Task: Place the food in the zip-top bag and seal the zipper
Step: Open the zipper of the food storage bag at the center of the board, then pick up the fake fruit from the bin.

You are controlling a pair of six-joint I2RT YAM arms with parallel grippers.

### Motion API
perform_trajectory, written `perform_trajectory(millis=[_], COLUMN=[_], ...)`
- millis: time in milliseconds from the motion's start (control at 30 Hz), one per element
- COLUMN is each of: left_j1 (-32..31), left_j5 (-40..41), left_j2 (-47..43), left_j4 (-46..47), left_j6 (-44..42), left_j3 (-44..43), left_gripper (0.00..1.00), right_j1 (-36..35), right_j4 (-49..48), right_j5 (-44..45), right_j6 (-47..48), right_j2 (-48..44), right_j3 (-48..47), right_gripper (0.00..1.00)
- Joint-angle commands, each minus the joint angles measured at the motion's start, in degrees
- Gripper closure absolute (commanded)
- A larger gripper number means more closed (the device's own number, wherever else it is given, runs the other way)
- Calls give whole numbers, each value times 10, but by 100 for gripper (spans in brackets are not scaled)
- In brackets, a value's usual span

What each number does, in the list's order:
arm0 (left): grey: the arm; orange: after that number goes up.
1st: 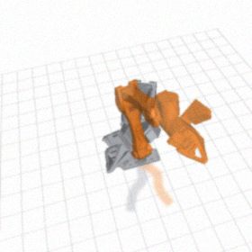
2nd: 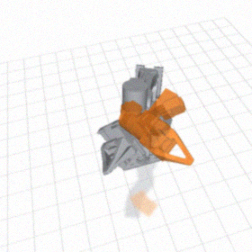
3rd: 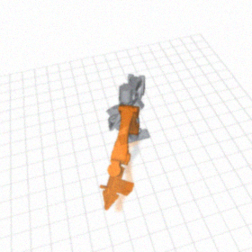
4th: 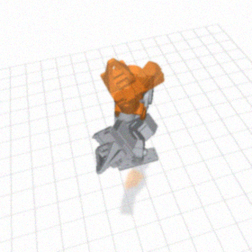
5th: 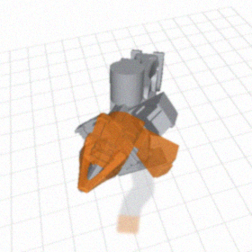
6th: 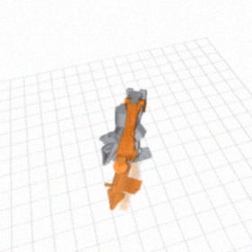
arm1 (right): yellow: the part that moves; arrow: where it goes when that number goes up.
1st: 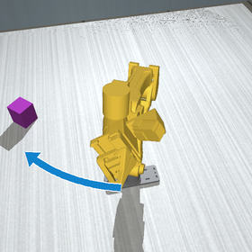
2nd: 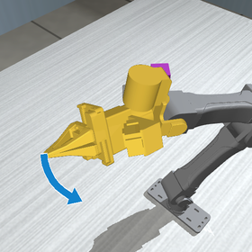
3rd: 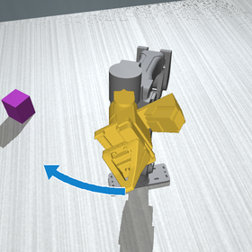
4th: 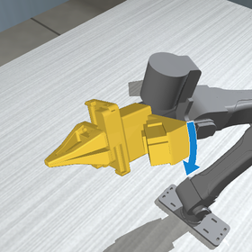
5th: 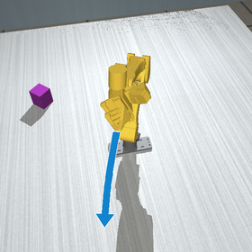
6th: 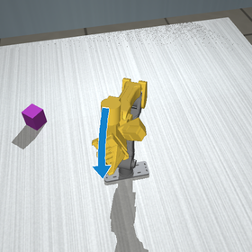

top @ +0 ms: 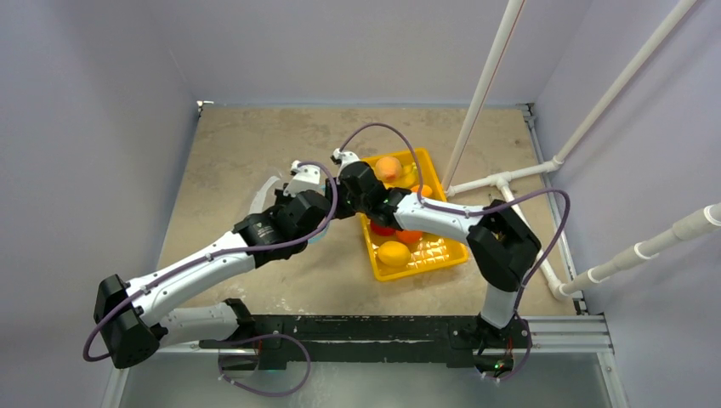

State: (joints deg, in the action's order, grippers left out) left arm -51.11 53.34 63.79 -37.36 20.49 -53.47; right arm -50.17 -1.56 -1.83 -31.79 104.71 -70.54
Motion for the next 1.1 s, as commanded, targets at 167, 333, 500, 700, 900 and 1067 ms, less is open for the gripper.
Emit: perform_trajectory(millis=[167,333,500,700,900,1067], left_j1=[31,59,75,87,89,92], left_j5=[-10,-25,-38,-52,-59,-66], left_j2=[10,2,-4,-10,-13,-13], left_j4=[38,47,52,57,59,61], left_j6=[12,12,9,7,4,-4], left_j3=[6,9,11,13,15,15], left_gripper=[100,100,100,100,100,100], right_j1=[3,3,3,17,50,63], right_j4=[43,82,125,179,231,244], right_j5=[45,47,102,154,197,210], right_j6=[9,3,-2,-15,-41,-62], right_j2=[-83,-124,-160,-189,-210,-211], right_j3=[-20,3,23,44,57,66], right_gripper=[55,52,44,36,30,21])
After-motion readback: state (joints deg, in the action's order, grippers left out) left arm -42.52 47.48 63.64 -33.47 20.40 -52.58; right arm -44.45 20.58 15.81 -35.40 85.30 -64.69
